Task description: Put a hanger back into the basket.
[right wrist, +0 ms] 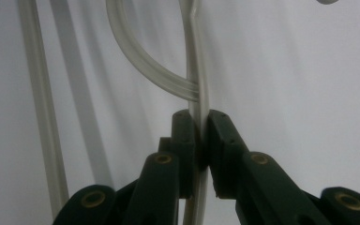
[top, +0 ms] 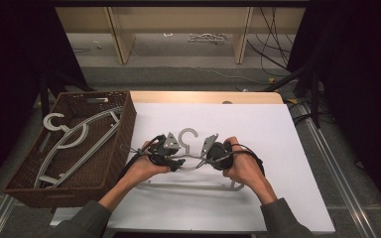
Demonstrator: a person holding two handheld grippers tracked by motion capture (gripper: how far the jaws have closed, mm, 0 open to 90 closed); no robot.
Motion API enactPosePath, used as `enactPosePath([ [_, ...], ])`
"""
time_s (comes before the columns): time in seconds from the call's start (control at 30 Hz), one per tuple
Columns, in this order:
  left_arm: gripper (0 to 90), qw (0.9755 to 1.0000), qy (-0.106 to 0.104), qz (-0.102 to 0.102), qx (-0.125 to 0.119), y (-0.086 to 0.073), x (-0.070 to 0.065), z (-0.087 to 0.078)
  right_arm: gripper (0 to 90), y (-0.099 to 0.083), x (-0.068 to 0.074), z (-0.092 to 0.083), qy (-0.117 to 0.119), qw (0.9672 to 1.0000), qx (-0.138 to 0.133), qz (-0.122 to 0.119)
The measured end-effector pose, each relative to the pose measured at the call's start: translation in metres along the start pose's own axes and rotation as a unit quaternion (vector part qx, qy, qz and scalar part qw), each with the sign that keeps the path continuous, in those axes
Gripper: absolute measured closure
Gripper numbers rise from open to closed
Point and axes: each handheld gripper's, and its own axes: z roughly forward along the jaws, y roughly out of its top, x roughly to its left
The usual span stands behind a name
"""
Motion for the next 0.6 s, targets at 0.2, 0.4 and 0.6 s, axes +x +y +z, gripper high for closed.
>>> enactPosePath([
  [0.2, 69.7, 0.9991, -0.023, 0.036, 0.005, 0.001, 0.007, -0.001, 81.9, 0.001, 0.001, -0.001, -0.004, 1.0, 0.001, -0.005],
  [0.4, 74.7, 0.9963, -0.022, 0.082, 0.009, 0.008, 0.002, -0.015, 81.1, 0.001, -0.002, -0.007, -0.011, 0.9997, -0.01, -0.017],
  [0.6, 79.8, 0.9946, -0.015, 0.102, -0.004, 0.012, -0.004, -0.024, 69.9, -0.003, -0.01, -0.012, -0.039, 0.9988, -0.027, 0.012],
])
